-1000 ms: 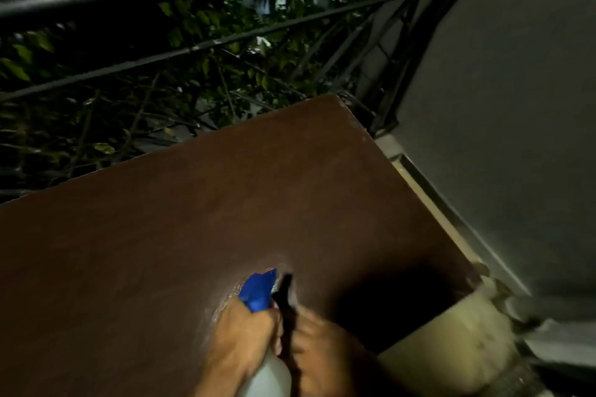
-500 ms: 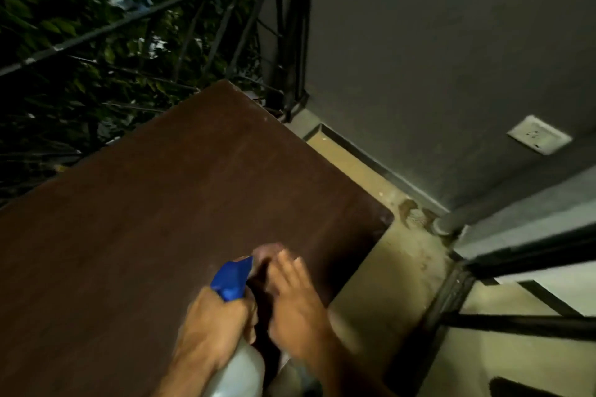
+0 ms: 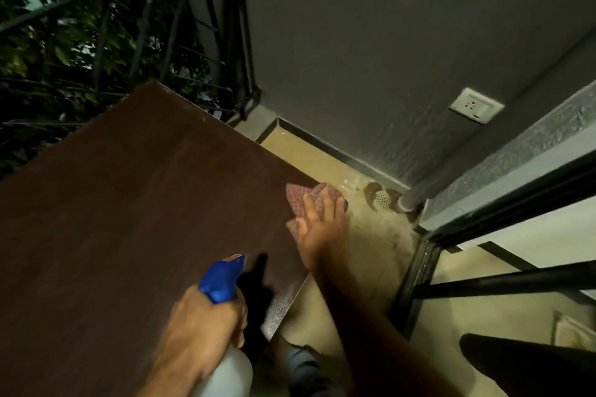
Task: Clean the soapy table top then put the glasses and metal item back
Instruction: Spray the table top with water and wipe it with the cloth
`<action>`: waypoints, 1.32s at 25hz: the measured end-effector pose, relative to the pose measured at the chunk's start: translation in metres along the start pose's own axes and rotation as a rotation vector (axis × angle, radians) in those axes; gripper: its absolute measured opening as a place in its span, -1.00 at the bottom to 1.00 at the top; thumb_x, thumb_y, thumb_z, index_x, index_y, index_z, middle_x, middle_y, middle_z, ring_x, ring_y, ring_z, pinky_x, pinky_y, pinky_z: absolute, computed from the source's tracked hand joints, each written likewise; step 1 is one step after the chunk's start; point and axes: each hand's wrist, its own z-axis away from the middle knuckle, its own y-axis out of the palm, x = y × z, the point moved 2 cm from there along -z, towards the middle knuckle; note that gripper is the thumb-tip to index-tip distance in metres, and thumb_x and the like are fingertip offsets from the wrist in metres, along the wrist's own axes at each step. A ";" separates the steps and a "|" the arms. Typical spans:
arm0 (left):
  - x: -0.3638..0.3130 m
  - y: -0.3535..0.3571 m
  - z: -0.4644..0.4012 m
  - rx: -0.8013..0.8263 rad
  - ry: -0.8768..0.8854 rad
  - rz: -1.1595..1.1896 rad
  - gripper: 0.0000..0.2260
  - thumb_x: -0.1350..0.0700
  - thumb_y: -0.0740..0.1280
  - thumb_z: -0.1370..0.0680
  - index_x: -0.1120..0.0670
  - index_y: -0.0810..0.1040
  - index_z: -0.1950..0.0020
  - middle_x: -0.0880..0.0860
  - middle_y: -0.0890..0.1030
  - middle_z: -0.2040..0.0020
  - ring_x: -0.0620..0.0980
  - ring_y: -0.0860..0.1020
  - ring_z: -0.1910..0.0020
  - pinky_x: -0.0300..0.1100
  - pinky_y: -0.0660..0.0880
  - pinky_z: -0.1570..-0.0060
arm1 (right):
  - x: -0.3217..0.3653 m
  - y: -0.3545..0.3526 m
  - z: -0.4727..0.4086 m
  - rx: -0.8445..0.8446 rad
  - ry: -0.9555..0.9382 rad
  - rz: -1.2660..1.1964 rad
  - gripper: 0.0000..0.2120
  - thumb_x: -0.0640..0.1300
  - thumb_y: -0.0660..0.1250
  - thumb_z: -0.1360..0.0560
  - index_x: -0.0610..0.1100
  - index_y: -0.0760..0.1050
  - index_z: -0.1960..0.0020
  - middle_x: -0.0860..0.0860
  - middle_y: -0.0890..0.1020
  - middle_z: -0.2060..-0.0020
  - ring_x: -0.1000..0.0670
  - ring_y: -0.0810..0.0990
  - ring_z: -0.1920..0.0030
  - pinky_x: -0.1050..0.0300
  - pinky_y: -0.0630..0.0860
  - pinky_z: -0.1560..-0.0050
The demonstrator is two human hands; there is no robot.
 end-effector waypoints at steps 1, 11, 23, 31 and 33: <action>-0.002 0.003 -0.002 0.006 0.009 0.004 -0.80 0.11 0.31 -0.16 -0.05 0.66 0.30 0.16 0.64 0.46 0.18 0.63 0.42 0.21 0.61 0.20 | -0.003 -0.004 -0.010 0.036 0.016 0.015 -0.48 0.12 0.04 -0.64 0.09 0.12 -0.58 -0.11 0.04 -0.60 -0.21 -0.09 -0.58 -0.16 -0.12 -0.54; -0.033 -0.007 -0.004 0.000 0.001 -0.011 -0.80 0.08 0.29 -0.15 -0.03 0.67 0.33 0.11 0.66 0.47 0.16 0.66 0.38 0.15 0.61 0.13 | 0.019 0.010 0.100 0.181 -0.277 0.048 -0.45 0.15 0.13 -0.46 0.13 0.41 -0.44 -0.09 0.38 -0.48 -0.26 0.29 -0.49 -0.21 0.23 -0.43; -0.019 -0.053 -0.044 -0.279 -0.208 0.123 -0.80 0.23 0.39 -0.46 0.05 0.71 0.33 0.09 0.70 0.43 -0.02 0.67 0.43 -0.16 0.51 0.34 | 0.094 0.016 -0.115 0.185 -0.547 0.146 -0.45 0.19 0.00 -0.64 0.16 0.00 -0.60 -0.05 -0.04 -0.61 -0.19 -0.18 -0.58 -0.14 -0.27 -0.52; -0.007 -0.097 -0.071 -0.415 -0.257 0.179 -0.54 0.08 0.29 -0.66 0.29 0.37 -0.50 0.20 0.52 -0.42 0.12 0.53 -0.33 -0.14 0.42 -0.22 | 0.216 0.039 -0.215 0.270 -0.717 0.162 -0.43 0.23 0.03 -0.64 0.16 0.00 -0.60 -0.08 0.02 -0.61 -0.19 -0.13 -0.58 -0.17 -0.19 -0.53; -0.012 -0.109 -0.072 -0.420 -0.217 0.120 -0.56 0.14 0.30 -0.59 -0.08 0.48 -0.48 0.08 0.61 -0.26 -0.03 0.58 -0.09 -0.21 0.46 0.00 | 0.237 0.047 -0.235 0.292 -0.703 0.192 -0.39 0.26 0.05 -0.62 0.15 -0.01 -0.61 -0.10 0.00 -0.61 -0.22 -0.13 -0.58 -0.20 -0.18 -0.51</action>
